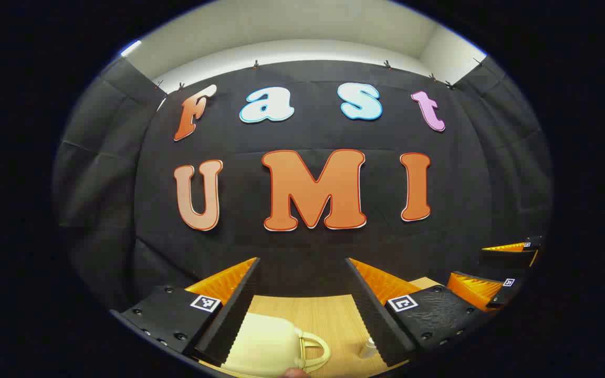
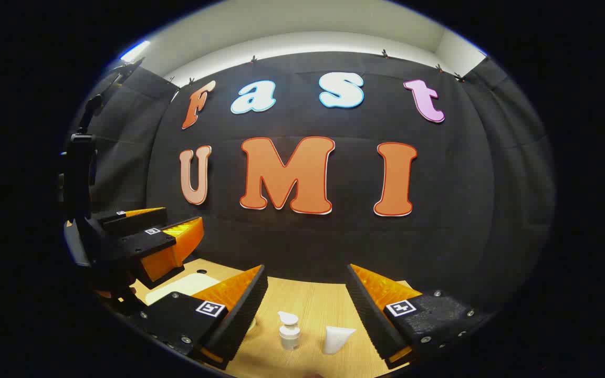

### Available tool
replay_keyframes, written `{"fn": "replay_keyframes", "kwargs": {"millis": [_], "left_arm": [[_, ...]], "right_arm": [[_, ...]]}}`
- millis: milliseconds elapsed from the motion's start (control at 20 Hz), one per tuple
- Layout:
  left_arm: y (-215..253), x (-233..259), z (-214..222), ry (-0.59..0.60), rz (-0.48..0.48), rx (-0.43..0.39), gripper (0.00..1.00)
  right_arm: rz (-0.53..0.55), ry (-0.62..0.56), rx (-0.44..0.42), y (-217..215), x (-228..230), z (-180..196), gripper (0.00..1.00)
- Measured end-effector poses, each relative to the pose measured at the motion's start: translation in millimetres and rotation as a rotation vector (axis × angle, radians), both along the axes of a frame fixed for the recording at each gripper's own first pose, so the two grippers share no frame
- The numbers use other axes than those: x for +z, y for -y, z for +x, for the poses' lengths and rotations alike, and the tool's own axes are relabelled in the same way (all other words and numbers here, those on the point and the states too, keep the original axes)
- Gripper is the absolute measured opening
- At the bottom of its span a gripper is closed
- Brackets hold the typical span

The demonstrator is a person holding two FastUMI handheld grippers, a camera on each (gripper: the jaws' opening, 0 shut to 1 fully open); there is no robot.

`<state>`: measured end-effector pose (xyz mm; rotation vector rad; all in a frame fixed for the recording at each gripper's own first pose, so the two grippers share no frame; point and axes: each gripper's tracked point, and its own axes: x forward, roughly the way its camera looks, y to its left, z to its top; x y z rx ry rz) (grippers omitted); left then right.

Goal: First open the suitcase, pack the skin care products into it, and then close the suitcase.

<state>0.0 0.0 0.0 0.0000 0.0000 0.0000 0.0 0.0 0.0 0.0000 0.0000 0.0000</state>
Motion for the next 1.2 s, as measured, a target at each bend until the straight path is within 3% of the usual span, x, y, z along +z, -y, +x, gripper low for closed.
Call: {"fn": "replay_keyframes", "kwargs": {"millis": [750, 1200], "left_arm": [[-10, -4, 2, 0.003, 0.028, 0.045, 1.0], [-18, -20, -2, -0.048, 0.162, -0.007, 1.0]], "right_arm": [[-0.026, -0.005, 0.0, 2, -7, 11, 0.95], [-0.041, -0.013, -0.025, 14, -13, 11, 0.95]]}}
